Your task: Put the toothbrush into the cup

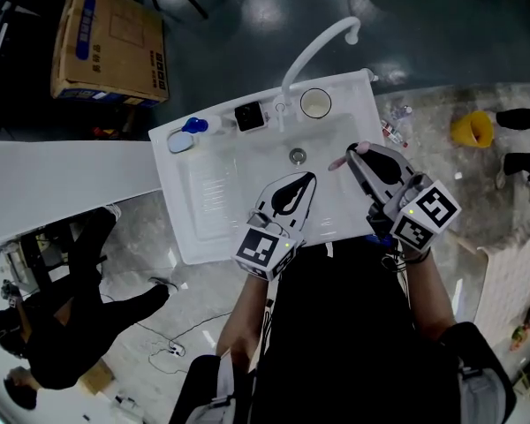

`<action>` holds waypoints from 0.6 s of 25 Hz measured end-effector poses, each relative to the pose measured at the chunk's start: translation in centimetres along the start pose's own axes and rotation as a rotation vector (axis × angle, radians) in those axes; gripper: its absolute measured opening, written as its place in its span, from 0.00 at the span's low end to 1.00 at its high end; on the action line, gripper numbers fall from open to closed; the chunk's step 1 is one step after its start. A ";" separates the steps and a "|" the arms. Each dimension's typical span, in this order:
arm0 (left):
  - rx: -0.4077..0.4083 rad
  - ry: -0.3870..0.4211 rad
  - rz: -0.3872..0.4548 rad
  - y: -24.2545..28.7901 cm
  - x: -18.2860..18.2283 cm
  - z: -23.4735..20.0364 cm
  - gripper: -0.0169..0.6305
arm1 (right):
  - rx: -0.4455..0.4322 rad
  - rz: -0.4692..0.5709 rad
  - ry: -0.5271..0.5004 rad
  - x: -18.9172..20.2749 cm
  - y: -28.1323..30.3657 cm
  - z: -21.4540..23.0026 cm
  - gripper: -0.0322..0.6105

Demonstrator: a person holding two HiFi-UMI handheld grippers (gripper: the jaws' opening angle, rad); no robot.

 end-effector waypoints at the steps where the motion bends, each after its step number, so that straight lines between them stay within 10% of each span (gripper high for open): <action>1: -0.001 -0.004 0.000 0.5 0.0 0.0 0.04 | -0.001 0.005 0.002 -0.2 0.2 0.6 0.09; 15: -0.004 -0.015 -0.073 6.7 3.2 -2.1 0.04 | -0.012 0.082 0.029 -2.5 5.5 9.7 0.09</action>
Point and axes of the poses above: the fingertips, and each gripper's own axes: y forward along the fingers, z to its right, x out of its underside, the point moved 7 cm from there along -y, backward along the fingers, and after that the axes turned 9 degrees about -x, right-handed, at the moved point
